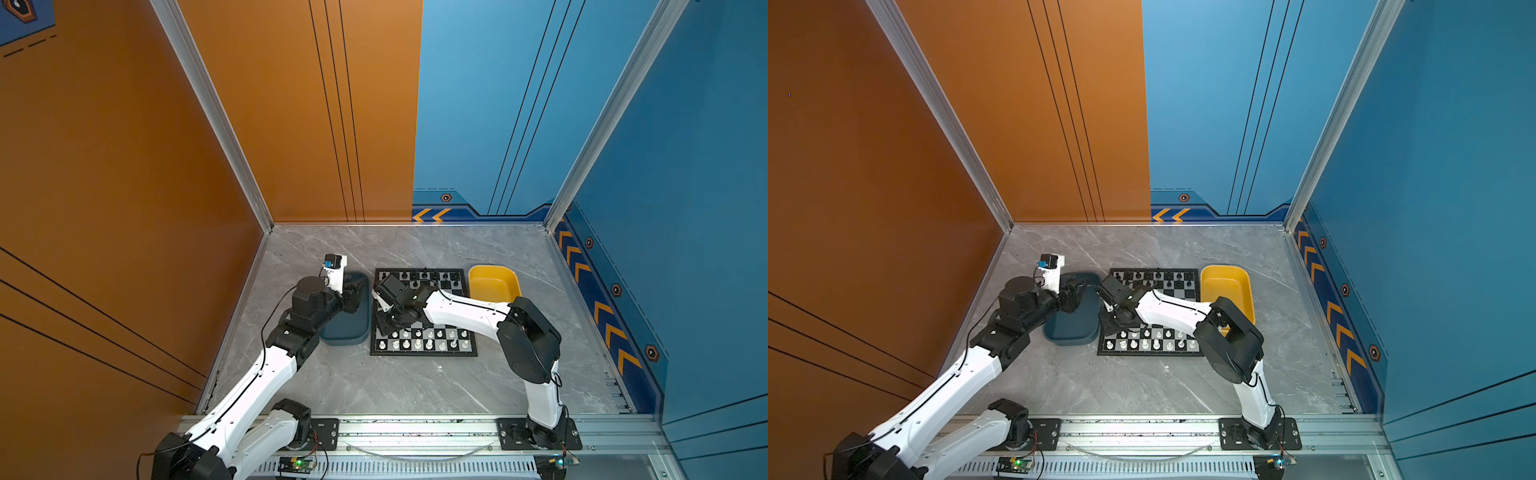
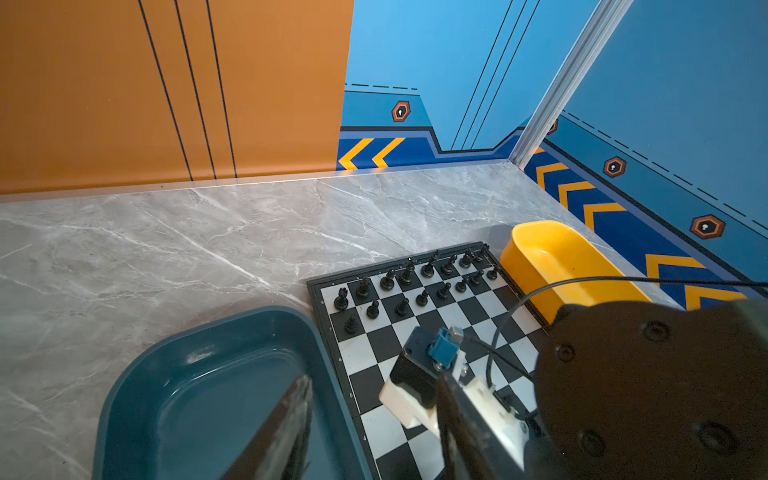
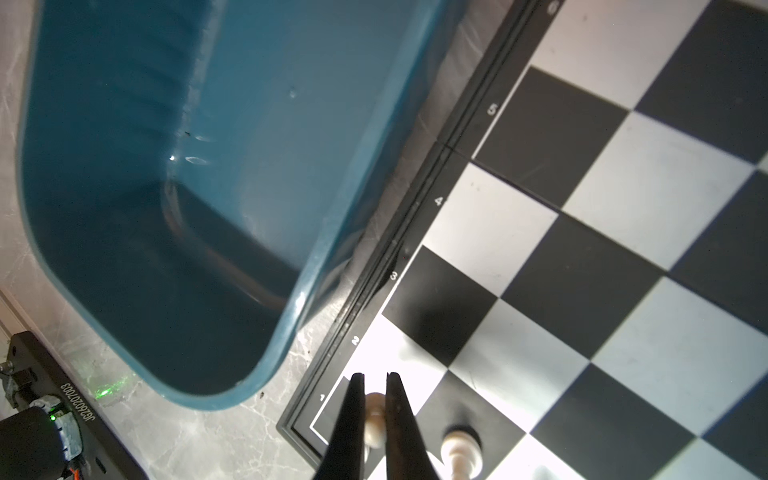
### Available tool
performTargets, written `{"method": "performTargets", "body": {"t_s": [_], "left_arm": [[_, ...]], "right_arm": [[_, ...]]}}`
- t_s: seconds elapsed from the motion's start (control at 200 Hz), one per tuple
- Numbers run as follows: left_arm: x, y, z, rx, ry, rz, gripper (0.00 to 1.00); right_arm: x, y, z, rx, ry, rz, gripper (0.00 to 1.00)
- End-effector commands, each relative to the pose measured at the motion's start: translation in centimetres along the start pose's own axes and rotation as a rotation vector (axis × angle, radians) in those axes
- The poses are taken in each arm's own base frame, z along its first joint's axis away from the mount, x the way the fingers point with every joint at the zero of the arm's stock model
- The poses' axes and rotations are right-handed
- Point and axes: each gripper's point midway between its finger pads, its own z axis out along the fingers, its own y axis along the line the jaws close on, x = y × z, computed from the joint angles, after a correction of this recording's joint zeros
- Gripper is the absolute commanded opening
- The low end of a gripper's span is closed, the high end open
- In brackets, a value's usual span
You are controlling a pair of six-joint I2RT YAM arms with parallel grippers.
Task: Set up the chess pieces on the board
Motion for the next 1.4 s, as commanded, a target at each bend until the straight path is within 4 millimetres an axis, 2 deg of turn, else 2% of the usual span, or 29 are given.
{"method": "performTargets", "body": {"t_s": [0.0,0.265,0.806,1.251,1.397], "left_arm": [[-0.8,0.1,-0.7,-0.025,-0.045,-0.005,0.5],[-1.5,0.1,-1.7,-0.046,-0.071,-0.001,0.5],[-1.9,-0.4,-2.4,-0.054,-0.076,0.022,0.5],[-2.0,-0.9,-2.6,-0.054,-0.076,0.042,0.5],[-2.0,-1.0,-2.7,-0.054,-0.076,0.047,0.5]], "right_arm": [[-0.8,0.5,-0.7,-0.003,-0.058,-0.048,0.07],[-0.4,-0.3,-0.3,0.045,-0.068,-0.08,0.07],[0.8,-0.2,0.7,0.036,-0.066,-0.084,0.09],[1.1,-0.2,0.6,0.045,-0.064,-0.093,0.23],[0.9,-0.1,0.3,0.044,-0.072,-0.095,0.25]]}}
